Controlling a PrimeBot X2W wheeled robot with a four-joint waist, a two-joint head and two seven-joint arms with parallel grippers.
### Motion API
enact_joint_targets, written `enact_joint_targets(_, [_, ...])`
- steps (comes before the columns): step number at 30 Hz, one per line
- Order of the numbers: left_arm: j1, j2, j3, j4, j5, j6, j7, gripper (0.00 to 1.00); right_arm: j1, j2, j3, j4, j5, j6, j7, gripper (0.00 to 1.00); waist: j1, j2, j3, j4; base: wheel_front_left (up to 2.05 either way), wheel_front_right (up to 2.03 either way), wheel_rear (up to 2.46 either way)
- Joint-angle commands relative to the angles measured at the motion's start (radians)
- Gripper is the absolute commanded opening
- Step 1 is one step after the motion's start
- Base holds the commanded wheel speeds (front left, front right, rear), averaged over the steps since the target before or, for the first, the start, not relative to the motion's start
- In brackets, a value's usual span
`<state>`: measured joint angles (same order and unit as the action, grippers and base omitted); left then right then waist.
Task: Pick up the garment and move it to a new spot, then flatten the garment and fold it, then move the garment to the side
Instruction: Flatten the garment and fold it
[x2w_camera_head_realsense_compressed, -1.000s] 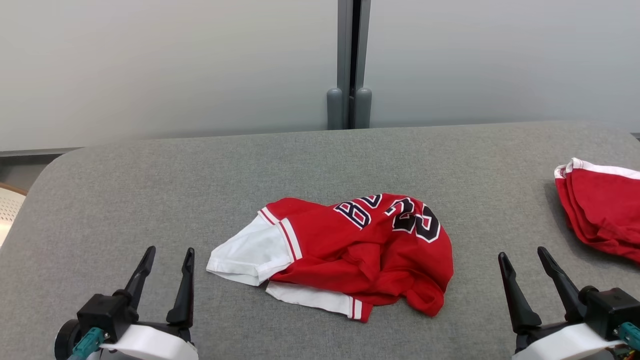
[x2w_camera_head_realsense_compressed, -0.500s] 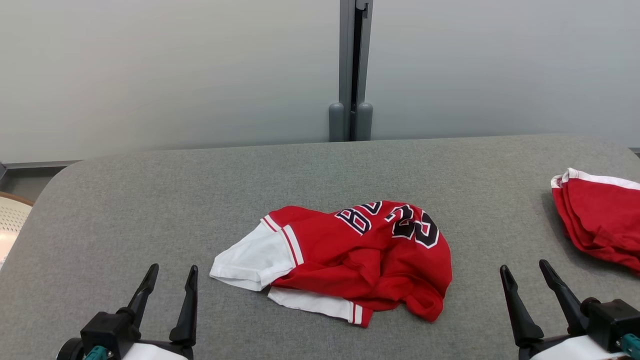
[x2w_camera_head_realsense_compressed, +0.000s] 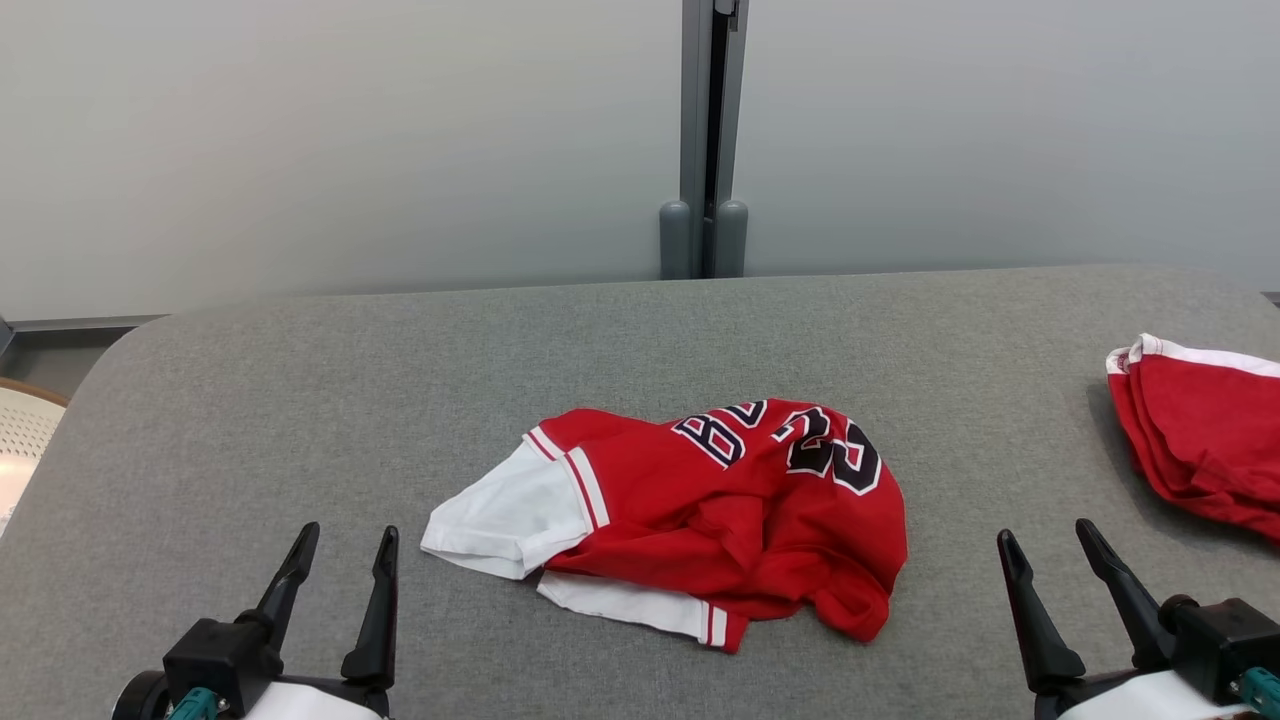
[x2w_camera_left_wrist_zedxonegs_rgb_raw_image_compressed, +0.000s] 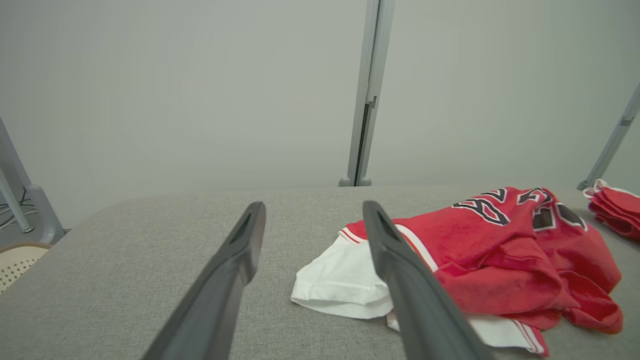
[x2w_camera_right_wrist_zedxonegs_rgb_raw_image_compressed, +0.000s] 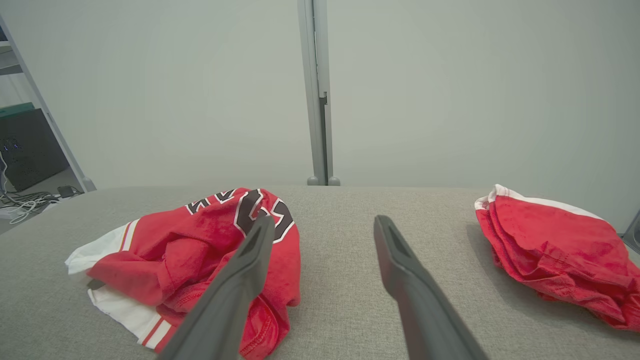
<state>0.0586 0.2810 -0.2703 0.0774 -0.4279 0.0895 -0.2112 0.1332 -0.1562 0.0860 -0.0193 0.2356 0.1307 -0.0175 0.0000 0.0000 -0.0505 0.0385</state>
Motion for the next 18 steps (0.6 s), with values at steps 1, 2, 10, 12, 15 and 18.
enact_joint_targets(1, [0.008,0.008,0.001,-0.004,0.005,0.007,0.002,1.0,0.0,-0.002,0.0,-0.001,-0.003,0.0,-0.002,1.0,0.0,0.0,0.001,0.001,0.0,0.0,0.0])
enact_joint_targets(2, [0.007,0.009,0.001,-0.007,0.005,0.009,0.003,1.0,0.0,-0.002,0.0,-0.001,-0.003,0.0,-0.002,1.0,0.0,0.0,0.002,0.002,0.0,0.0,0.0])
enact_joint_targets(10, [-0.014,0.005,-0.008,-0.032,0.006,0.015,0.011,1.0,-0.01,-0.003,0.017,0.008,-0.001,0.0,0.009,1.0,0.0,0.0,0.02,0.021,0.0,0.0,0.0])
enact_joint_targets(12, [-0.025,0.002,-0.013,-0.037,0.007,0.015,0.011,1.0,-0.016,-0.004,0.045,0.02,0.005,0.0,0.018,1.0,0.0,0.0,0.029,0.031,0.0,0.0,0.0])
enact_joint_targets(15, [-0.054,-0.011,-0.027,-0.042,0.009,0.008,0.006,1.0,-0.04,-0.001,0.142,0.069,0.03,0.0,0.03,1.0,0.0,0.0,0.057,0.065,0.0,0.0,0.0])
enact_joint_targets(18, [-0.089,-0.025,-0.037,-0.04,0.013,0.0,-0.003,1.0,-0.076,0.011,0.215,0.137,0.059,0.0,0.02,1.0,0.0,0.0,0.088,0.101,0.0,0.0,0.0])
